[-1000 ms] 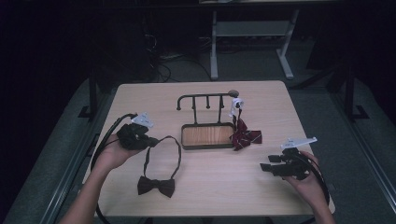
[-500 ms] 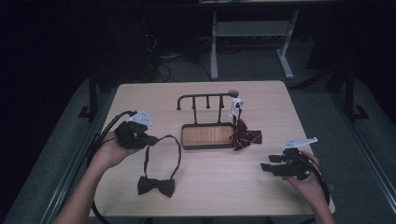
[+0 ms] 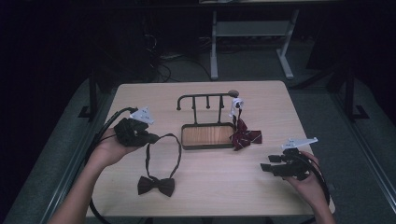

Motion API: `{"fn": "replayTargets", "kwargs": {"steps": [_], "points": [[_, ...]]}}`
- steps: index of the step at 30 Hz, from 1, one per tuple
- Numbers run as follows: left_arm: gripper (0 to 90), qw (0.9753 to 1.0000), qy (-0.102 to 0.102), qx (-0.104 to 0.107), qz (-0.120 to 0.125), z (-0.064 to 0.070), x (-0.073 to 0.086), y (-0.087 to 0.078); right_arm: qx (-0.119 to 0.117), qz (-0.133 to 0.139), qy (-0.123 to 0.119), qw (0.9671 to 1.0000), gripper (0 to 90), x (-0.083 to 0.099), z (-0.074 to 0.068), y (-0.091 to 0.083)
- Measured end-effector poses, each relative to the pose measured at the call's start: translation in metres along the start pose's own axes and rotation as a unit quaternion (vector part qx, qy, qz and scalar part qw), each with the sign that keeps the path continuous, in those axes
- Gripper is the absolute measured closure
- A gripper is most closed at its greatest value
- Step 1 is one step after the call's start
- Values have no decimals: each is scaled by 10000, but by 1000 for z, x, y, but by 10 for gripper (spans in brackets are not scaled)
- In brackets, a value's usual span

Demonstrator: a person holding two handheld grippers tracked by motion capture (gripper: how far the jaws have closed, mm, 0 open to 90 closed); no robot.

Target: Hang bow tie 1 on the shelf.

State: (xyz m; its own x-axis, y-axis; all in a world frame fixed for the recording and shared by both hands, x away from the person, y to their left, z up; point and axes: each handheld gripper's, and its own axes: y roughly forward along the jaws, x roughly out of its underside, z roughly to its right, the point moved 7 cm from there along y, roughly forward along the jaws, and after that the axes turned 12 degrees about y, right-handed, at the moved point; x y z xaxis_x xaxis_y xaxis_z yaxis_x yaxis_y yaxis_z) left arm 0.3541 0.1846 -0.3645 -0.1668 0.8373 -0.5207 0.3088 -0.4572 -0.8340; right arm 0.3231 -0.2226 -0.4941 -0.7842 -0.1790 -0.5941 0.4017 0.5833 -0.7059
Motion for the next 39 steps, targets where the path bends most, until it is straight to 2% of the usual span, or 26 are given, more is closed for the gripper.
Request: {"fn": "replayTargets", "kwargs": {"steps": [24, 39], "points": [[897, 9996, 249, -112, -2, -4, -23, -15, 17, -12, -56, 10000, 430, 0, -1, 0], [897, 9994, 268, -210, -96, -19, -42, -17, 16, -17, -65, 10000, 431, 0, -2, 1]]}}
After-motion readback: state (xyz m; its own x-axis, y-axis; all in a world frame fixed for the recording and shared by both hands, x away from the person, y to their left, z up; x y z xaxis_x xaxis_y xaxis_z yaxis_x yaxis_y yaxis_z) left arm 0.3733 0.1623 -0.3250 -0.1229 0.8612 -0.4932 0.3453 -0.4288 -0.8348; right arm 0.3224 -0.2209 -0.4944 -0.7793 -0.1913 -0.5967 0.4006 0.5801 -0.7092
